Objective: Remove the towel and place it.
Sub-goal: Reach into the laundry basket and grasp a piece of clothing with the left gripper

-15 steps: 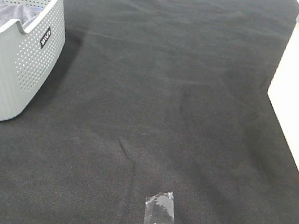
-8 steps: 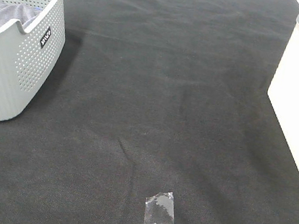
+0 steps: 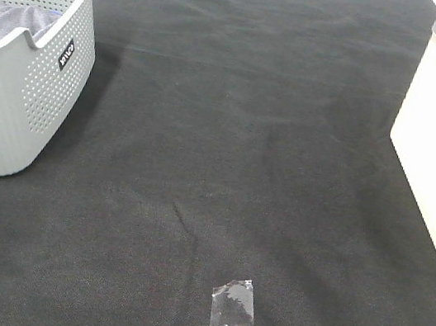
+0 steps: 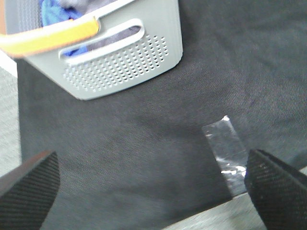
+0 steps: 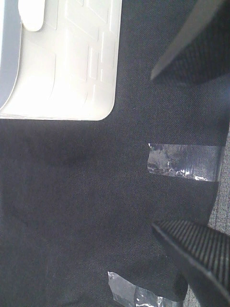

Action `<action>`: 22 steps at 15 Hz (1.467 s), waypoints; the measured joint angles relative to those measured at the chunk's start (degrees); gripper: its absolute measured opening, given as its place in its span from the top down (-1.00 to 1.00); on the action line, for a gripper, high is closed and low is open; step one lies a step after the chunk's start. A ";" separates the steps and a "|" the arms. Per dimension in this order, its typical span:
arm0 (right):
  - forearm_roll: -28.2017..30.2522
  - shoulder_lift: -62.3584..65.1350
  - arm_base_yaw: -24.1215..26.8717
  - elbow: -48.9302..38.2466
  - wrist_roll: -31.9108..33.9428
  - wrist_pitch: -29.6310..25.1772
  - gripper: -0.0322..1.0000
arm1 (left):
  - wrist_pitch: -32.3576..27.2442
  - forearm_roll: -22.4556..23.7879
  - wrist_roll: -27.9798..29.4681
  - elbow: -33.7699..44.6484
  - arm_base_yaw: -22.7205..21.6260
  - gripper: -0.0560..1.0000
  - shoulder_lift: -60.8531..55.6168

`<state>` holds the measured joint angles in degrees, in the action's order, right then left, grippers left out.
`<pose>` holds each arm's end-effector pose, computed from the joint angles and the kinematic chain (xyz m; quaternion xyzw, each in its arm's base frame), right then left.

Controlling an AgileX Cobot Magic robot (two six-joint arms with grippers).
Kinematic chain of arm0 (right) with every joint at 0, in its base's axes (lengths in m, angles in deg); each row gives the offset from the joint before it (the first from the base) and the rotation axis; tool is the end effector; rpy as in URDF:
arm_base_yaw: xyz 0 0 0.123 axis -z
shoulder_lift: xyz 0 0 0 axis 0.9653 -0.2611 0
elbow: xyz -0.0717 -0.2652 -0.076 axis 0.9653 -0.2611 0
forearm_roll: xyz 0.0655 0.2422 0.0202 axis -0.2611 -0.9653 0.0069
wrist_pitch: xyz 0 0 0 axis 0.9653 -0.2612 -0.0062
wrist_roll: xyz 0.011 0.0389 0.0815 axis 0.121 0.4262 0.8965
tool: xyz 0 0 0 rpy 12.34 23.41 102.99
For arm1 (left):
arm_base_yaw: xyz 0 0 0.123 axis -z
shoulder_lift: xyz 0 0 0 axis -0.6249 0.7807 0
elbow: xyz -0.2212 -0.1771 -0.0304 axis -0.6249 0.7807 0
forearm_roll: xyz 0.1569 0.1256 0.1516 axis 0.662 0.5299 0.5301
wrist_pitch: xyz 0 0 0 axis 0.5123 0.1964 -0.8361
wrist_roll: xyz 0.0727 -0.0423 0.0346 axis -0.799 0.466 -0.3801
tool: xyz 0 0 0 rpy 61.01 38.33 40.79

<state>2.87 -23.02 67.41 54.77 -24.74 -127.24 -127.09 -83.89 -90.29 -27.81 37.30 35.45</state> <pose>-0.0021 -0.0038 0.2617 -0.0503 0.8721 0.0129 0.4866 0.0389 -0.0042 0.3258 0.1700 0.8958 0.0562 0.4068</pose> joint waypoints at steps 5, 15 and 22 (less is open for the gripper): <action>0.00 0.00 0.00 0.00 0.00 0.00 -0.52 | -3.38 1.60 -17.13 -15.24 0.00 -0.97 21.83; 0.00 0.00 0.00 0.00 0.00 0.00 -0.52 | -3.67 22.52 -32.26 -54.20 0.00 -0.96 68.01; 0.00 0.00 0.00 0.00 0.00 0.06 -0.52 | -3.50 16.16 -41.71 -75.29 0.00 -0.94 98.72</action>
<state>2.87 -23.02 67.41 54.77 -24.74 -127.18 -130.59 -67.73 -132.00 -103.09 37.30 134.17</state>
